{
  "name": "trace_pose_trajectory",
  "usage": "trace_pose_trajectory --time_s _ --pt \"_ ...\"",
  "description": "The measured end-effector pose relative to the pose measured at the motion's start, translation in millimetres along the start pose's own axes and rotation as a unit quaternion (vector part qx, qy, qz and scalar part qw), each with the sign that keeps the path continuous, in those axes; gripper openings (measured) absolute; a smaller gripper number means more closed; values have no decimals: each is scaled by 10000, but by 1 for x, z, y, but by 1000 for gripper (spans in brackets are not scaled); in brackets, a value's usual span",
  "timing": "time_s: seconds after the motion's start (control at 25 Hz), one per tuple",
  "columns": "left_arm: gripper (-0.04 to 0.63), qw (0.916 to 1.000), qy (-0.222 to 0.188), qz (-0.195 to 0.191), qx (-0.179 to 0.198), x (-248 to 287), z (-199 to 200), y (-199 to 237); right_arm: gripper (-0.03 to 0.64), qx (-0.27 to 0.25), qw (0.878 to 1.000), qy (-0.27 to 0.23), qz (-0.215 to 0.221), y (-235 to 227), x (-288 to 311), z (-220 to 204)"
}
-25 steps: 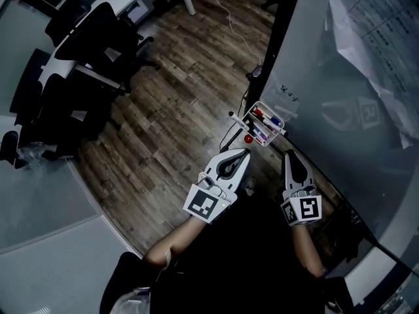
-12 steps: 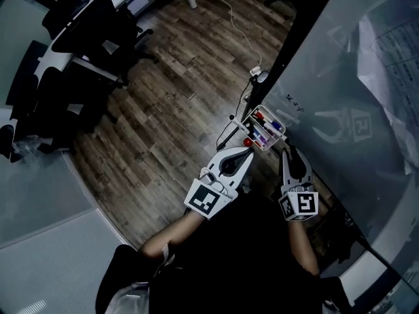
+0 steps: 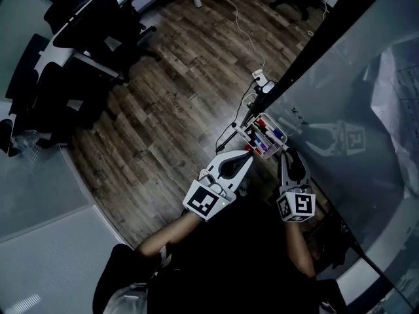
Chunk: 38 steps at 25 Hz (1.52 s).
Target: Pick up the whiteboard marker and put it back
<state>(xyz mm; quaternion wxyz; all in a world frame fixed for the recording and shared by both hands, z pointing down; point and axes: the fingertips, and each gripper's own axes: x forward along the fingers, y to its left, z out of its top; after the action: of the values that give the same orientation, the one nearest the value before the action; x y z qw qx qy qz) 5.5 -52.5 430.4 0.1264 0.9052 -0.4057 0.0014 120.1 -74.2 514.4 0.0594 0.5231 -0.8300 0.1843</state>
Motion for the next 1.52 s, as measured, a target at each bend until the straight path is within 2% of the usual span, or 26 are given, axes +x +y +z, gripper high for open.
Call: trace_pose_trajectory --time_s 0.88,1.52 --pt "8 9998 80 79 -132 9 -7 10 132 167 9992 350 42 -8 22 -20" --pt "8 9998 66 140 -107 5 -6 11 98 146 9995 289 73 -5 21 -18"
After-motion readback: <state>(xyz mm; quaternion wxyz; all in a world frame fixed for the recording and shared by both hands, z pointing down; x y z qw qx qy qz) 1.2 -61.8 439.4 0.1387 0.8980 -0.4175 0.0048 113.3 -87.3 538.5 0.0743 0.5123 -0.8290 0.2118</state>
